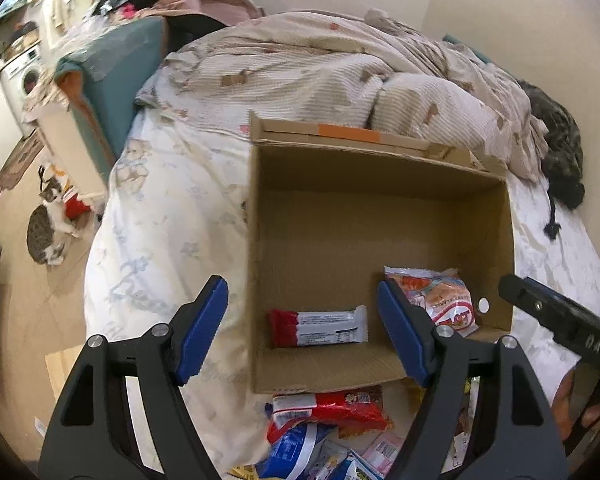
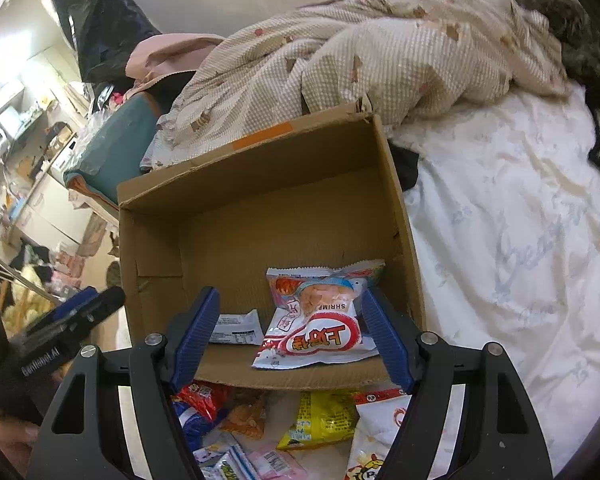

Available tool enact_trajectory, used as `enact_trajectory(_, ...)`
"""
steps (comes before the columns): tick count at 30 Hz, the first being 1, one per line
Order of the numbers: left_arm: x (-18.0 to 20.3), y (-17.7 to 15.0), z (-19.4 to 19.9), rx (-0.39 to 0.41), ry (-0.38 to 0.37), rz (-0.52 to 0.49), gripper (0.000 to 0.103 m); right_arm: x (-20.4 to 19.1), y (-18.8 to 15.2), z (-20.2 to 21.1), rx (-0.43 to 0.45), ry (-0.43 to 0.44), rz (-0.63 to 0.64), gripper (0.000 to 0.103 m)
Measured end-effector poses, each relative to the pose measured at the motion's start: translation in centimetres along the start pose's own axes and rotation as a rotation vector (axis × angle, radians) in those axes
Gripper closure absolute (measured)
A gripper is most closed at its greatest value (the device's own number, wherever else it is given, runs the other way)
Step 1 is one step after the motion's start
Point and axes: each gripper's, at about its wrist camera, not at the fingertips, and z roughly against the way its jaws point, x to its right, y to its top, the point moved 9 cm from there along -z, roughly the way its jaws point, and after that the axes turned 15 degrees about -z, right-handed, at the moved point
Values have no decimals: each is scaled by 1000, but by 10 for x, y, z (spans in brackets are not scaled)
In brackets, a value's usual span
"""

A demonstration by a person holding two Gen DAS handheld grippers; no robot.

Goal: Organize snacks
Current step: 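Withdraw both grippers from the box toward the snack pile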

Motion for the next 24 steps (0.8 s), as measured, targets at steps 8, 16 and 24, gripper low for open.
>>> enact_trajectory(8,-4,2,32,56,-15,-31,29,-11,-13,39,104,-48,88,22)
enact_trajectory(16,-20,-17,56,52,1,31,29,1,-32,69,116,-39,53,22)
enact_trajectory(24,-5,-45,73,38,-25,-22,29,7,-57,84,98,-39,38,21)
